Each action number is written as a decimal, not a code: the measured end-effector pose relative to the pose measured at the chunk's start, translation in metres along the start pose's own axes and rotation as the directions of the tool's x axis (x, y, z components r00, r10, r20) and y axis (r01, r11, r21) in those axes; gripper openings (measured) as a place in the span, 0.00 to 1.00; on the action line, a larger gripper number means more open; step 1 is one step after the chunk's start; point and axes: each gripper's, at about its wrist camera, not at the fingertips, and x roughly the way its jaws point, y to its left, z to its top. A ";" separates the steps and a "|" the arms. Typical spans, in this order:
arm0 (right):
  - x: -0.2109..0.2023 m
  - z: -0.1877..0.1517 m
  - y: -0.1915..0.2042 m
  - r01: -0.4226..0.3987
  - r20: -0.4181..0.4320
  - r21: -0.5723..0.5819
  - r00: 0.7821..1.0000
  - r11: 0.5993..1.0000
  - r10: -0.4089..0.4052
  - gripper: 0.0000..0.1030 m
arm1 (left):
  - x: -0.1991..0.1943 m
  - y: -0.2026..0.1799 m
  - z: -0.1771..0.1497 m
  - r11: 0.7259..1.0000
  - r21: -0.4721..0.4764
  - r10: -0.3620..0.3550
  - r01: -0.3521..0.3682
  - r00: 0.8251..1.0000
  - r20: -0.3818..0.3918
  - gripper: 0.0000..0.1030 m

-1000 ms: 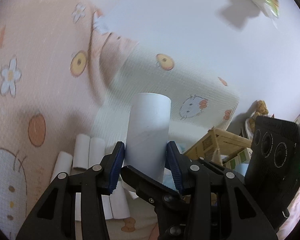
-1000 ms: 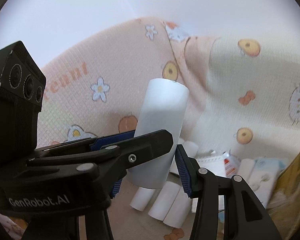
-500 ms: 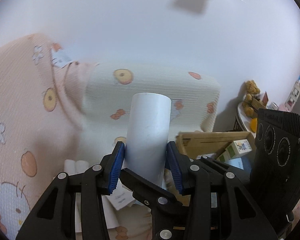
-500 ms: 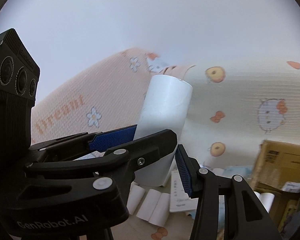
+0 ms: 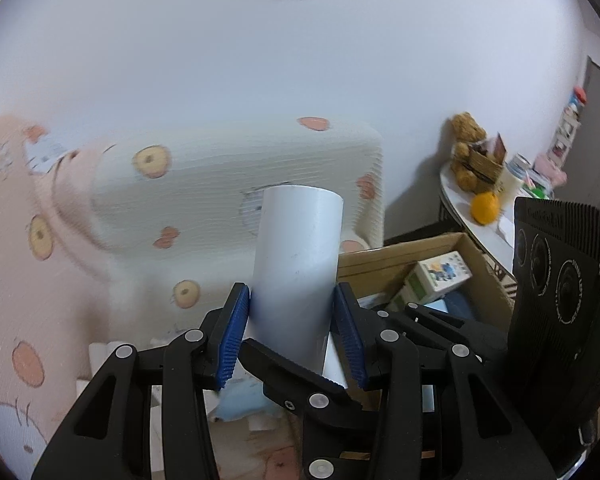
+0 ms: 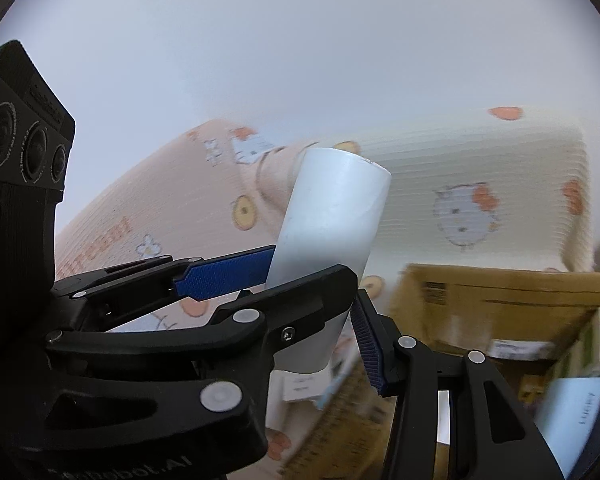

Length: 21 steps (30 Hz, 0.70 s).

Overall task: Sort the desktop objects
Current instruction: 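Lift the tube with the left gripper and carry it over the box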

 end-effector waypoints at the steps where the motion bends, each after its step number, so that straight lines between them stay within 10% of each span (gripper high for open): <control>1: -0.004 0.000 -0.004 0.013 0.005 0.002 1.000 1.000 -0.013 0.45 | 0.002 -0.005 0.001 1.000 0.013 -0.001 0.001 1.000 0.001 0.46; 21: -0.021 -0.006 -0.078 0.039 -0.208 0.079 0.978 0.996 -0.022 0.45 | 0.065 -0.047 0.006 0.988 -0.001 -0.154 0.157 0.965 -0.211 0.46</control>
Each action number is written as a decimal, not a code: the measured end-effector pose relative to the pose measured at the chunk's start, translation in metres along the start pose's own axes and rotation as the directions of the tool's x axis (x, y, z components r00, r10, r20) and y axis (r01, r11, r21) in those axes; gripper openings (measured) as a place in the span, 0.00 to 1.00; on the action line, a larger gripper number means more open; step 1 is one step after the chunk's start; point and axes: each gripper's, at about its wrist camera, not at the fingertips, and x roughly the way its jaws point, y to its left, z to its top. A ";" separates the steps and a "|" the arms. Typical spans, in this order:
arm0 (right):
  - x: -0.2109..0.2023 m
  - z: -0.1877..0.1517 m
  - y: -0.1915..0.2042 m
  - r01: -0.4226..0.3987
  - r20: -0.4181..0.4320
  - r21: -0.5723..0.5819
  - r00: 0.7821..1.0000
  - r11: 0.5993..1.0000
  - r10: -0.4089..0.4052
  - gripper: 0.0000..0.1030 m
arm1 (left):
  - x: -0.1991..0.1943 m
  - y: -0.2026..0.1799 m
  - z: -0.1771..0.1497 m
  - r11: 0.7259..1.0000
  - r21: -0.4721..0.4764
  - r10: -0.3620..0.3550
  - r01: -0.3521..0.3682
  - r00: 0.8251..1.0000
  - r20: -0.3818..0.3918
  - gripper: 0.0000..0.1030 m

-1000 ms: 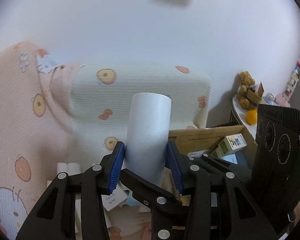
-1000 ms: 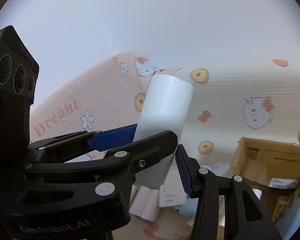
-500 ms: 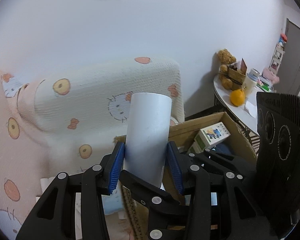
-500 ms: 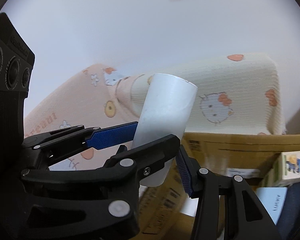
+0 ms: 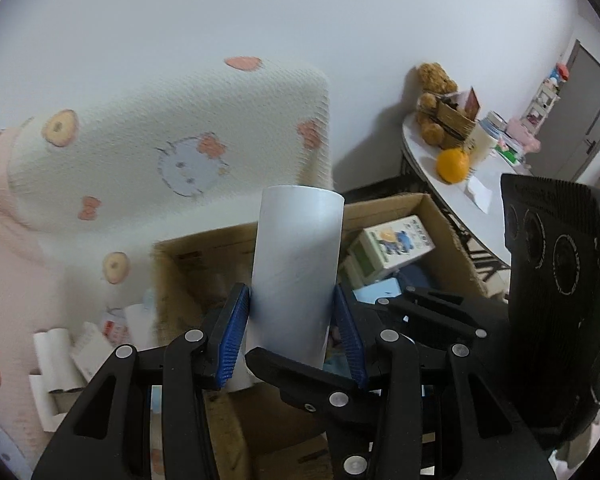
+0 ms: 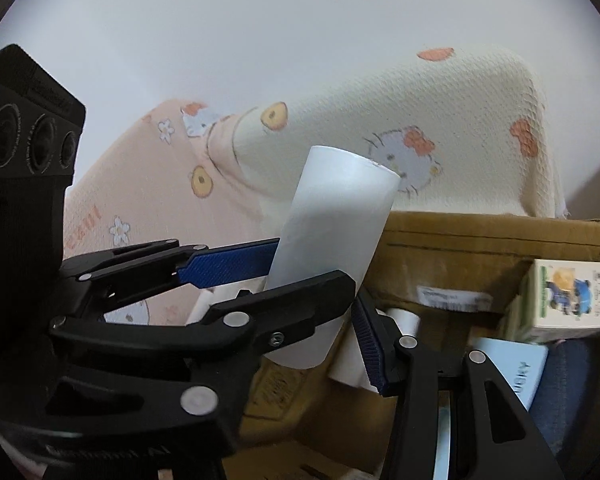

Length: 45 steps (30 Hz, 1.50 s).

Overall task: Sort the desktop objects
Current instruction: 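Lift the tube with the left gripper and carry it over the box, then lower the tube beside the other tubes in the box, open left gripper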

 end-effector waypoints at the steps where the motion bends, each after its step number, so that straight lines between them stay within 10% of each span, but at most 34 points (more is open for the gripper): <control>1: 0.000 0.001 -0.004 0.006 -0.019 -0.002 1.000 1.000 -0.006 0.46 | 0.003 -0.002 0.001 1.000 0.000 -0.006 0.006 1.000 -0.011 0.46; 22: 0.038 -0.007 -0.051 0.103 -0.294 0.035 0.952 0.994 -0.088 0.46 | 0.087 0.023 -0.003 0.958 -0.249 -0.206 0.141 0.944 -0.258 0.46; 45: -0.018 -0.020 -0.048 0.172 -0.306 -0.110 0.931 0.979 -0.198 0.46 | 0.155 0.029 -0.022 0.949 -0.315 -0.153 0.022 0.905 -0.396 0.46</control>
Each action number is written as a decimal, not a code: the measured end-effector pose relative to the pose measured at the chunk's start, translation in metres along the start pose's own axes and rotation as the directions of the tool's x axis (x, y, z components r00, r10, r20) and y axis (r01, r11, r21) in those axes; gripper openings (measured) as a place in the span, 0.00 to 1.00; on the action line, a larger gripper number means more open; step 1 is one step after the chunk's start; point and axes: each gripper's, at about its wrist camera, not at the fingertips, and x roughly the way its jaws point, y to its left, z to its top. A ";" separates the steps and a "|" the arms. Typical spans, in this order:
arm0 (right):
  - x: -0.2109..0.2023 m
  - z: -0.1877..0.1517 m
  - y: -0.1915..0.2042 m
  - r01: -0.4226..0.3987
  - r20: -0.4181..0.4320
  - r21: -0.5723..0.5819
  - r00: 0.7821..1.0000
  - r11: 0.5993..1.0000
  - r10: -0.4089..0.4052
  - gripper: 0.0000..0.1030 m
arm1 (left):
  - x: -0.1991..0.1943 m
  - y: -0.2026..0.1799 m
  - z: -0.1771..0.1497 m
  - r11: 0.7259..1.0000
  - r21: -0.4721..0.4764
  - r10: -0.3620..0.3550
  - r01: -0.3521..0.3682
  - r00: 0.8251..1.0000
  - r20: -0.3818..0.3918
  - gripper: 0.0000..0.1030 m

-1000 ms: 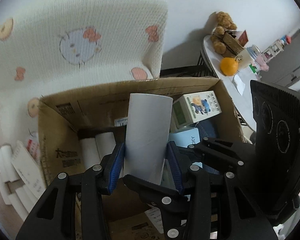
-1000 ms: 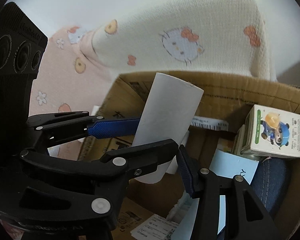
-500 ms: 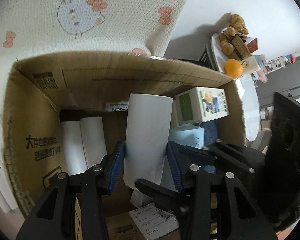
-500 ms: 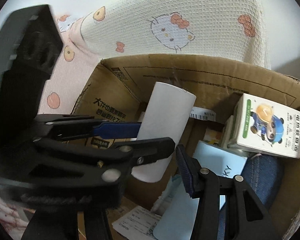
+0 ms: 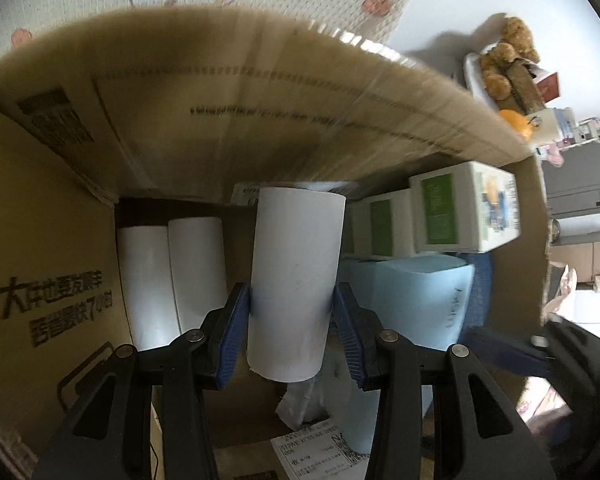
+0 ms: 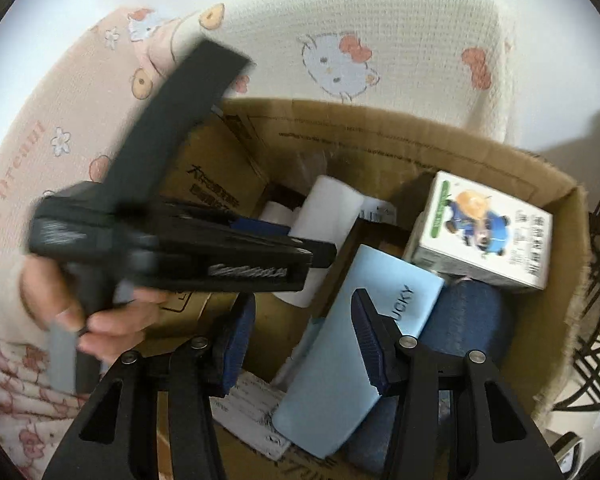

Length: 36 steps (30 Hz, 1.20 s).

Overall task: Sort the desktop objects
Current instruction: 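Lower the tube beside the other tubes in the box, open left gripper, then move the left gripper back toward the pile of white tubes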

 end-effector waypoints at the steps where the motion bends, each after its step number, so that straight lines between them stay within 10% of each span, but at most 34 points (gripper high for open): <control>1: -0.006 -0.002 0.000 0.023 0.013 -0.006 1.000 1.000 -0.023 0.46 | 0.002 0.000 0.001 1.000 -0.001 0.005 -0.005 1.000 -0.004 0.46; 18: -0.015 -0.002 0.002 0.085 0.052 -0.046 0.995 0.995 -0.083 0.46 | 0.037 0.005 0.007 0.987 -0.069 0.138 -0.144 0.987 -0.086 0.46; 27: -0.005 -0.005 0.004 0.104 0.032 -0.041 0.994 0.994 -0.103 0.46 | 0.011 -0.004 0.004 0.985 -0.022 0.172 -0.172 0.985 -0.007 0.46; 31: -0.007 -0.005 0.009 0.114 0.050 -0.043 0.992 0.992 -0.112 0.46 | -0.021 -0.008 -0.002 0.987 0.014 0.156 -0.158 0.983 0.100 0.10; 36: -0.010 0.001 0.017 0.103 0.073 -0.052 0.992 0.993 -0.099 0.46 | -0.066 -0.006 -0.004 0.988 0.049 0.132 -0.145 0.969 0.208 0.06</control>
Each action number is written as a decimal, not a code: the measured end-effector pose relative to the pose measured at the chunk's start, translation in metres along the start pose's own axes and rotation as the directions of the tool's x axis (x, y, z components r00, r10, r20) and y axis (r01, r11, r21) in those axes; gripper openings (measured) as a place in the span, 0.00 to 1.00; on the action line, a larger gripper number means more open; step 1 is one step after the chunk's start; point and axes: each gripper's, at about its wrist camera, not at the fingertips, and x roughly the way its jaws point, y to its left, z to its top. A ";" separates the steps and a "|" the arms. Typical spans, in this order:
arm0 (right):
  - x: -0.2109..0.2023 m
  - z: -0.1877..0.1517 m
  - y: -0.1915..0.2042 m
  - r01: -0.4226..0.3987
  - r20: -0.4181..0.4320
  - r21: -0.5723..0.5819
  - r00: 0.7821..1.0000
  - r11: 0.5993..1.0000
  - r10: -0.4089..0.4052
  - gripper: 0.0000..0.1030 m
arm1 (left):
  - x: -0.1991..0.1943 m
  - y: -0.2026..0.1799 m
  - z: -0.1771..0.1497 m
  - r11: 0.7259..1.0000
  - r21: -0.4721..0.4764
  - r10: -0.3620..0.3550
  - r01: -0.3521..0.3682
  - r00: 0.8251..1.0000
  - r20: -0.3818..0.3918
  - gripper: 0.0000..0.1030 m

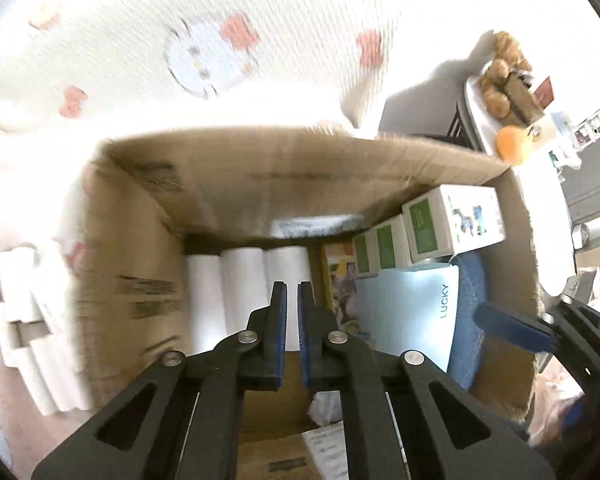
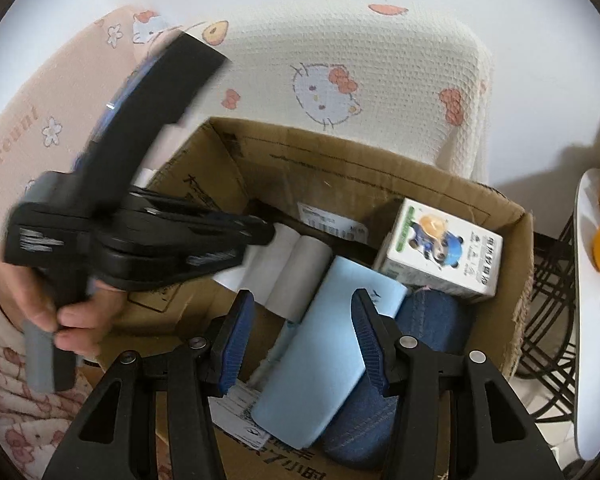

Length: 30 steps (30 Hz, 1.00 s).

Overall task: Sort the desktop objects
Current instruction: 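Move the left gripper back toward the pile of white tubes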

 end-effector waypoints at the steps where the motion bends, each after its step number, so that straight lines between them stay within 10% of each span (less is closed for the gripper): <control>1: 0.000 0.001 0.002 -0.002 0.004 -0.002 1.000 1.000 0.002 0.46 | -0.012 0.005 -0.001 1.000 0.010 0.011 -0.011 0.999 0.035 0.06; 18: 0.005 0.030 0.065 -0.053 0.066 -0.084 0.996 0.995 0.059 0.46 | -0.120 0.106 -0.044 0.996 -0.087 0.066 -0.038 0.936 0.346 0.06; 30: 0.006 0.056 0.137 -0.216 0.204 -0.072 0.953 0.974 0.226 0.46 | -0.173 0.244 -0.086 0.918 -0.394 0.224 -0.046 0.880 0.418 0.06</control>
